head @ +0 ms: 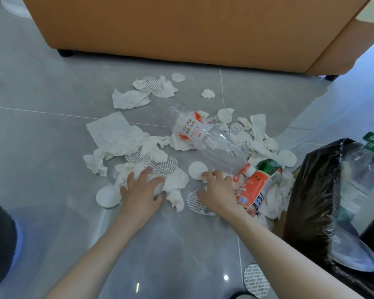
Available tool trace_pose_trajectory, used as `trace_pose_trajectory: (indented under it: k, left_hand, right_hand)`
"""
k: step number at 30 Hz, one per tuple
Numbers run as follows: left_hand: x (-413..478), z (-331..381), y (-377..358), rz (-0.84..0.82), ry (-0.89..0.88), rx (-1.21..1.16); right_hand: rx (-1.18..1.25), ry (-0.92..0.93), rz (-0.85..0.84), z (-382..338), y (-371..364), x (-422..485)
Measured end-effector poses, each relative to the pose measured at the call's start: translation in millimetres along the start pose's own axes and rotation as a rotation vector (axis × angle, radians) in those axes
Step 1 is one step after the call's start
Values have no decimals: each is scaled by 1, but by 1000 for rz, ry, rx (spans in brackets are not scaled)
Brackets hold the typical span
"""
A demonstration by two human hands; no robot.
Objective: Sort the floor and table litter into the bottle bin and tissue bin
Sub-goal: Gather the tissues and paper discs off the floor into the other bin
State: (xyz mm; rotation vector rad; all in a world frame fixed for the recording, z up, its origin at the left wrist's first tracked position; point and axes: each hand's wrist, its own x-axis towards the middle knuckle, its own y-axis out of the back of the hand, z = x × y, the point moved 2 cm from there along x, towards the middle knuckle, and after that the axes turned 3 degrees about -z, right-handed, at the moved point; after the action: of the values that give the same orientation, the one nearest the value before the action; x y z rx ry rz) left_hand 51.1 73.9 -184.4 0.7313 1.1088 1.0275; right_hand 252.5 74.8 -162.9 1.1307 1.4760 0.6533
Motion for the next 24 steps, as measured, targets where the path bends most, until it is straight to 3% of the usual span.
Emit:
trace_pose_trajectory:
  k: [5, 10, 12, 15, 18, 20, 24]
  left_hand:
    - [-28, -13, -3, 136, -7, -90]
    - [-43, -34, -7, 159, -50, -231]
    - [-49, -41, -8, 188, -114, -316]
    - [-59, -48, -5, 272, -89, -425]
    - [-66, -59, -4, 364, -32, -383]
    - [-71, -65, -2, 320, 4, -332]
    - [-86, -69, -2, -29, -37, -273]
  right_hand:
    - [143, 106, -105, -17, -9, -10]
    - [215, 195, 7, -38, -10, -26]
    - [282, 276, -23, -51, -14, -33]
    - [225, 349, -123, -68, -26, -39]
    - [142, 305, -136, -76, -36, -40]
    - [103, 288, -112, -77, -42, -40]
    - [72, 346, -43, -76, -48, -43]
